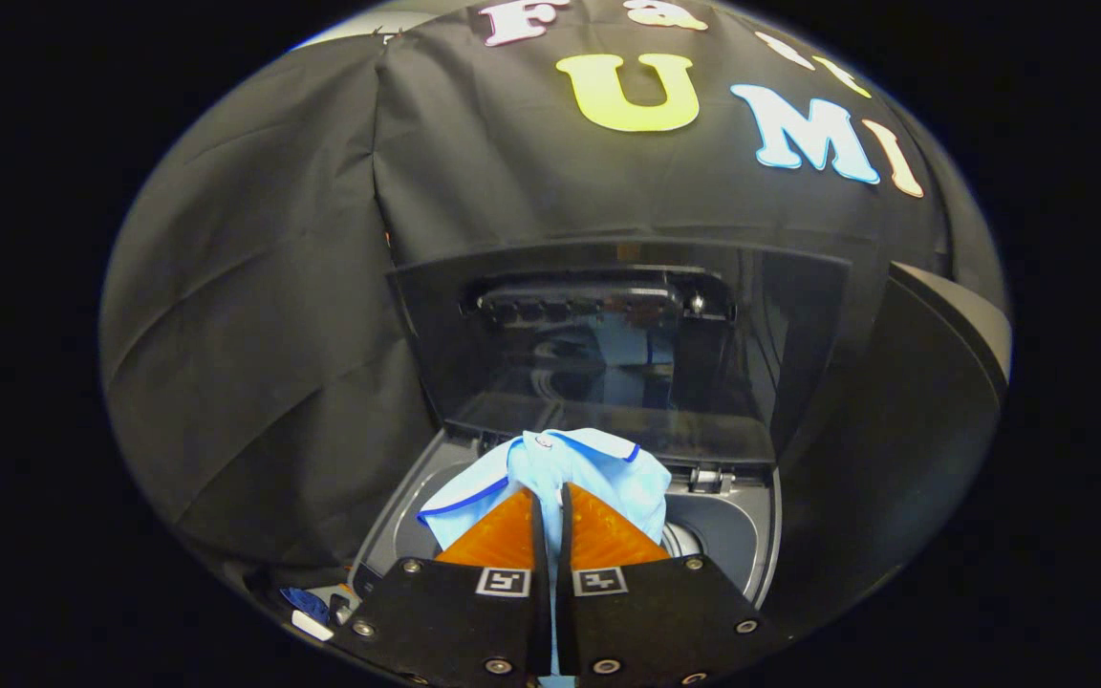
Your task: Put the clothes into the washing machine and then close the washing machine lid.
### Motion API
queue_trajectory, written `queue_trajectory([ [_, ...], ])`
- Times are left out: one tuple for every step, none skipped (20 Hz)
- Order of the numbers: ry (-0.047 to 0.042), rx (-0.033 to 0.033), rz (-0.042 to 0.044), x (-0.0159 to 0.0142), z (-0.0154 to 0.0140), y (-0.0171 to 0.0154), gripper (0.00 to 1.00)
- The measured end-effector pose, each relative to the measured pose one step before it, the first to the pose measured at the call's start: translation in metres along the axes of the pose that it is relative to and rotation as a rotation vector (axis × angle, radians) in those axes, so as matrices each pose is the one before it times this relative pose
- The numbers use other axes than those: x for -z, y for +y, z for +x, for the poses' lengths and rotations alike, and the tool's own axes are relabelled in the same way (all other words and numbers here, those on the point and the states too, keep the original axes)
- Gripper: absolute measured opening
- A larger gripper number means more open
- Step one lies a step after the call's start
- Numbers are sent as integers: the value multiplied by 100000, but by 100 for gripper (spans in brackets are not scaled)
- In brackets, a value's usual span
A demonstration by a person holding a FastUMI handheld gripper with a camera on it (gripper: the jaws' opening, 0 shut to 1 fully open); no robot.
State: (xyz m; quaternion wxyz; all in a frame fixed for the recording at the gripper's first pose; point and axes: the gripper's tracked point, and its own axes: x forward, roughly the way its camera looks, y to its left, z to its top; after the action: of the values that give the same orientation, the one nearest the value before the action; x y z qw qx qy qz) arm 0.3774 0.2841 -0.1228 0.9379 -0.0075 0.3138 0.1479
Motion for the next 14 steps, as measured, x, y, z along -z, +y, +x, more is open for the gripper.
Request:
queue_trajectory([
  [2077, 1588, 97, 839, 329, -263, 3],
  [2032, 1104, 892, 912, 161, -83, 4],
  [1181, 354, 1409, 743, 131, -136, 6],
  [1332, 369, 1267, 535, 473, -16, 7],
  [1532, 362, 464, 511, 142, -6, 8],
  [1208, 222, -204, 441, 132, -76, 10],
  [1297, -200, -749, 349, 72, 70, 12],
  [1342, 1513, -1273, 483, -13, -338, 18],
  [734, 1226, -1145, 320, -146, -414, 22],
  [-368, 438, -1086, 310, -55, 80, 37],
  [-524, 541, -1092, 149, -120, 133, 51],
  [-476, 686, -1260, 575, -217, 178, 66],
  [-405, 478, -880, 108, -68, 50, 81],
  [-406, -36, 196, -131, -333, 21, 95],
])
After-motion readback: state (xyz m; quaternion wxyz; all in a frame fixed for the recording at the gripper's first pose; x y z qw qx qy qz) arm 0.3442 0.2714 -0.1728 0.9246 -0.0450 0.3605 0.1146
